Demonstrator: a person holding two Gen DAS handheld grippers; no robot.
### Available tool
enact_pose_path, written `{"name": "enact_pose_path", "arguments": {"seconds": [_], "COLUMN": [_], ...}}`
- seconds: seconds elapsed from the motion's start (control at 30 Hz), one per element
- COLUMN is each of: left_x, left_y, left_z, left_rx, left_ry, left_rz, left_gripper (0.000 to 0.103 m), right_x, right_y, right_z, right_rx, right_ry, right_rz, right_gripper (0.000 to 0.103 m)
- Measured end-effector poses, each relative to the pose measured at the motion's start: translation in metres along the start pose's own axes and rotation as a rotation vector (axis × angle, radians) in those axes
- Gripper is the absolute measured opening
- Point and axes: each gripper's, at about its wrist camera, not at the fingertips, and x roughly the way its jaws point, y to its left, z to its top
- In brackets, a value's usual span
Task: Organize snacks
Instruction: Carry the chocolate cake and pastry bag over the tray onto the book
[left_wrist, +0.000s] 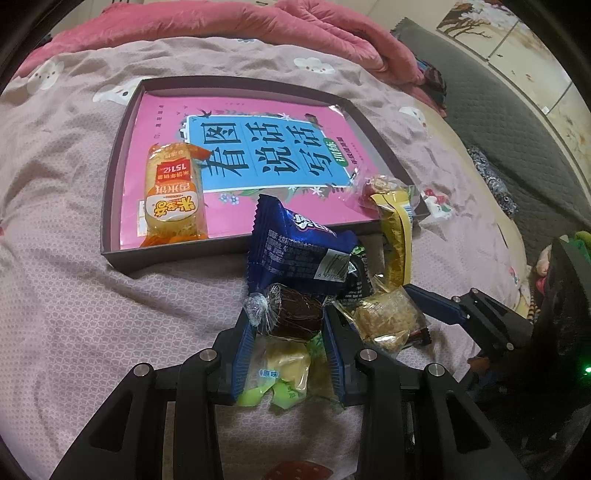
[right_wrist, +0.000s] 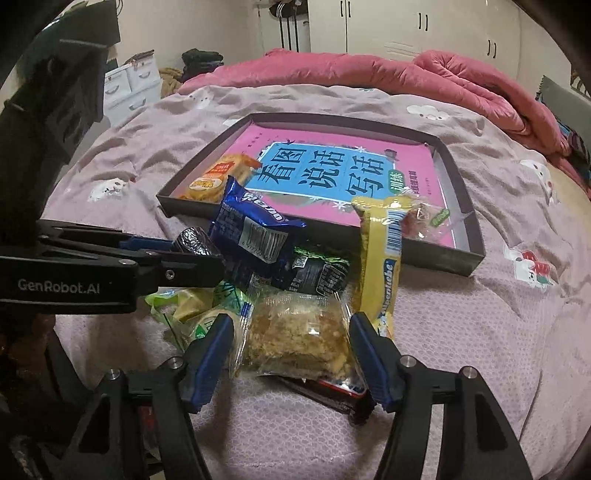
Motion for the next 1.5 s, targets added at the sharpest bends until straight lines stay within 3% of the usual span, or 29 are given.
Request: {"name": "enact_pose_path", "arguments": {"seconds": [0.1, 0.27, 0.47, 0.7, 1.5], "left_x": [0.000, -0.005, -0.015, -0.030, -0.059], "left_y": [0.000, 0.000, -0.002, -0.004, 0.022], "left_z": [0.000, 0.001, 0.003, 0.006, 0.035], "left_rx": [0.001, 0.000, 0.000, -0.002, -0.080], "left_ry": [-0.001, -0.013, -0.038, -0.079, -0.189], "left_rz": [0.002, 0.001, -0.005, -0.005, 0.033], "left_gripper": [0.037, 0.037, 0.037, 0.037, 0.037], "right_x": [0.003, -0.007, -0.032, -0.052, -0.067], "right_y": [-0.001, -0.016, -0.021, -0.026, -0.077], "right_z": [-0.001, -0.002, 0.002, 0.011, 0.043], "right_rx": [0.002, 0.071, 0.108, 0.114, 0.196], "right_ry": [-0.003, -0.032, -0.115, -0.195, -0.291], "right_rz": [-0.018, 0.025, 0.068, 0.053, -0.042], "right_gripper": [0.058, 0.046, 0.046, 0.046, 0.046]}}
